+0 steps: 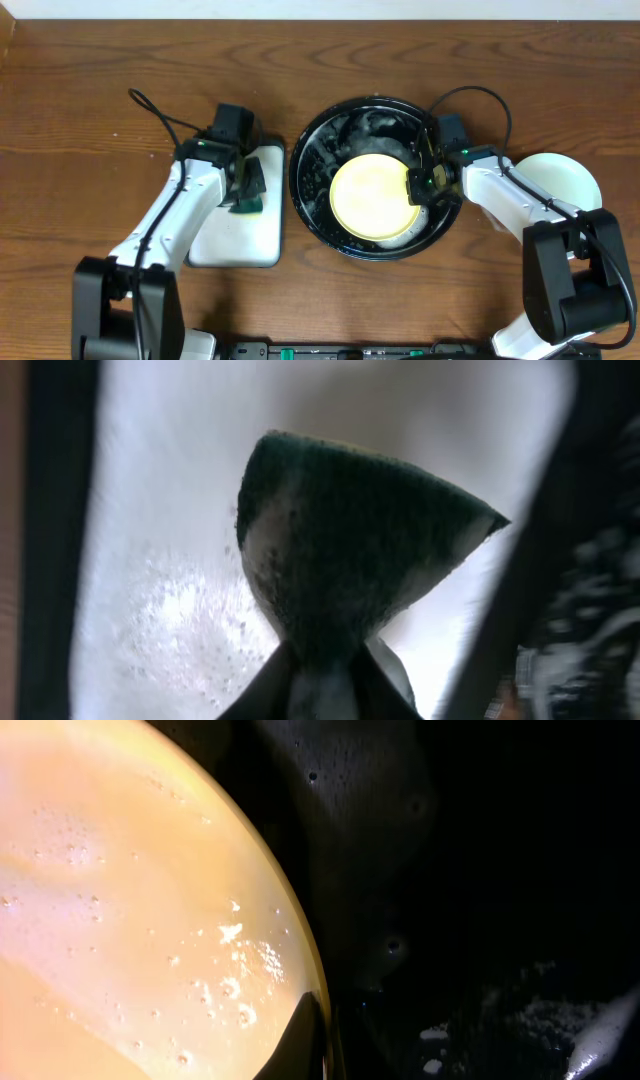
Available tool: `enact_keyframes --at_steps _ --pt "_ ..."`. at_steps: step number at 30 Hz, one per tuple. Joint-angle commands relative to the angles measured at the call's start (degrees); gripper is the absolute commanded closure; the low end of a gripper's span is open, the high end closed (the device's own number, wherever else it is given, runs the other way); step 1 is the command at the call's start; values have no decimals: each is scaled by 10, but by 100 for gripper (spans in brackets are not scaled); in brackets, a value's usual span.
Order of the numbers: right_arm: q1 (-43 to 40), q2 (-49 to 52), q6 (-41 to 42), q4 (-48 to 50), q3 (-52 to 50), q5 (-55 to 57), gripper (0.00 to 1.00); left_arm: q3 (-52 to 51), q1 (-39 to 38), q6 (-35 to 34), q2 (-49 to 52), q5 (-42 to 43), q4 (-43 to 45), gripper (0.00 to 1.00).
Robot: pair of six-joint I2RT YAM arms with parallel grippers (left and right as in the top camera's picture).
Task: Clean dirty plates on tray and stack at the side
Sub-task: 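Return the left gripper with sponge to the white tray, then lift the yellow plate with the right gripper and tilt it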
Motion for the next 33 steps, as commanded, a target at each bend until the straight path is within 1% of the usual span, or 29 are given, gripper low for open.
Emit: enact_keyframes --at_steps 1,3,5,10,13,14,15,17,20,25,30,33 --pt "-1 -11 -16 -29 19 12 99 -3 2 3 1 -13 5 66" --pt "-1 -21 -15 -58 40 18 99 -3 2 3 0 -13 9 55" --pt "3 -36 -15 -87 63 38 99 -3 2 3 0 -13 11 50" --pt "39 -86 -16 -123 96 116 99 -3 2 3 0 -13 11 41" --pt "75 -120 -18 -127 100 189 99 -3 2 3 0 -13 10 31" --pt "86 -130 -17 -128 100 215 99 -3 2 3 0 -13 11 30" --pt "99 -141 -17 -129 100 244 99 -3 2 3 0 -13 11 23" --pt "123 -162 -20 -129 100 304 99 -3 2 3 0 -13 11 22" --pt "165 -187 -45 -127 100 406 99 -3 2 3 0 -13 11 21" --pt "233 -204 -84 -129 100 573 99 -3 2 3 0 -13 11 21" --pt "287 -204 -121 -129 100 661 99 -3 2 3 0 -13 11 20" --pt "318 -204 -125 -129 100 711 99 -3 2 3 0 -13 11 20"
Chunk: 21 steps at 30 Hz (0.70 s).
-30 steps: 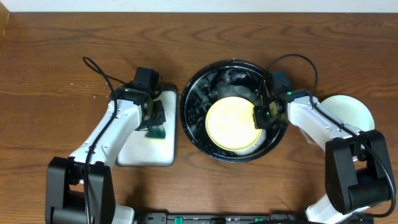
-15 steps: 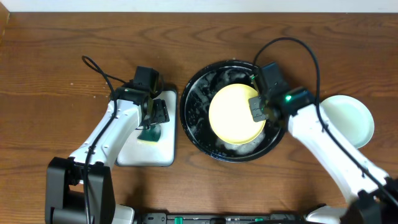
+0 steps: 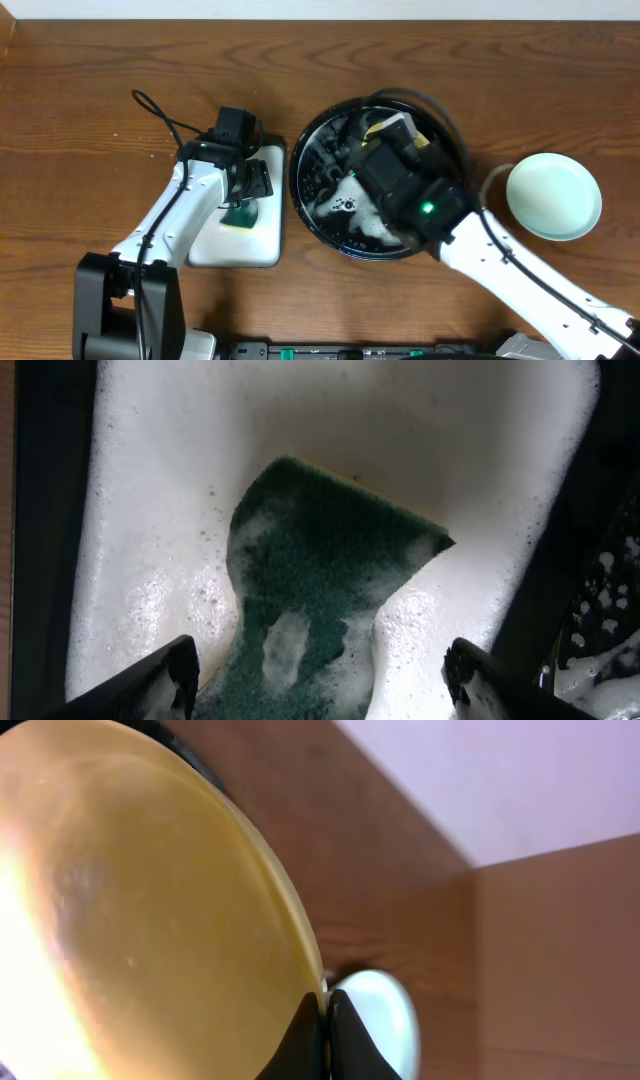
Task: Clean dirty plates on tray and stack at the side
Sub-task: 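Lift the yellow plate with the right gripper and tilt it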
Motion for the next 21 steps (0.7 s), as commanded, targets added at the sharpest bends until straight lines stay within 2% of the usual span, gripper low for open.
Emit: enact_keyframes --at_steps 1,6,14,21 --pt "32 -8 -28 0 10 114 99 3 2 5 -4 -5 -2 20" --pt "73 -8 -70 0 10 135 99 3 2 5 -4 -5 -2 20" --pt "127 -8 -75 0 10 179 99 3 2 5 -4 -5 -2 20" --pt "141 -8 -77 0 10 185 99 3 2 5 -4 -5 -2 20"
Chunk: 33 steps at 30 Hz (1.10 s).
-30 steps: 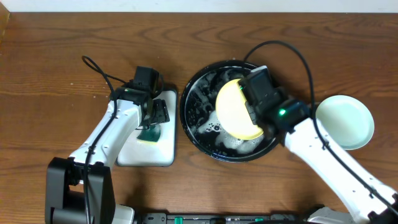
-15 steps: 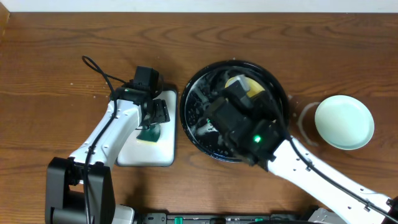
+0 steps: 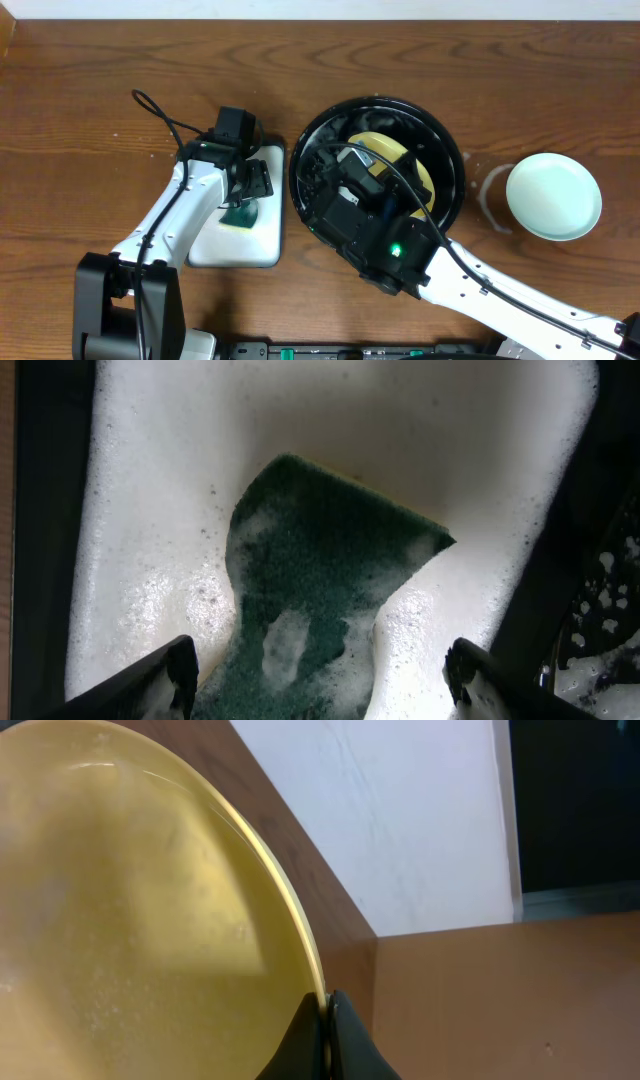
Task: Clean dirty plates on tray and stack at the side
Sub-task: 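Lift the yellow plate with the right gripper and tilt it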
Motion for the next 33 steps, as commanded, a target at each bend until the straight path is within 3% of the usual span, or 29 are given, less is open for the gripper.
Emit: enact_keyframes --at_steps 1,11,33 --pt "8 -8 -10 0 10 32 99 3 2 5 -4 -5 -2 19" --pt "10 -8 -24 0 10 90 99 3 2 5 -4 -5 -2 19" --pt "10 -8 -24 1 10 96 99 3 2 5 -4 -5 -2 19"
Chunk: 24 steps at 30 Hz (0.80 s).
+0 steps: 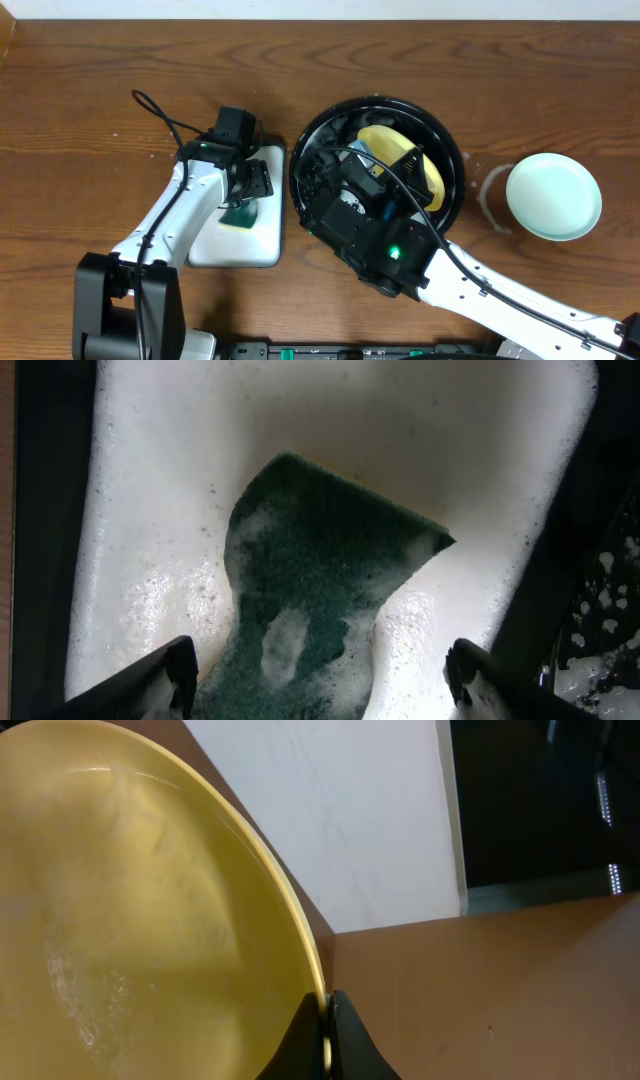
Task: Clean dirty plates on tray and stack at the side
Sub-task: 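Lift the yellow plate with the right gripper and tilt it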
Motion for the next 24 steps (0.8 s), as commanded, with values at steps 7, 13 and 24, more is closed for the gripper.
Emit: enact_keyframes --at_steps 7,13,24 --pt "4 -8 -4 3 10 27 99 3 2 5 -4 -5 -2 19" --pt "3 -8 -4 5 10 27 99 3 2 5 -4 -5 -2 19" --pt "-7 -8 4 -1 10 -5 99 3 2 5 -4 -5 -2 19"
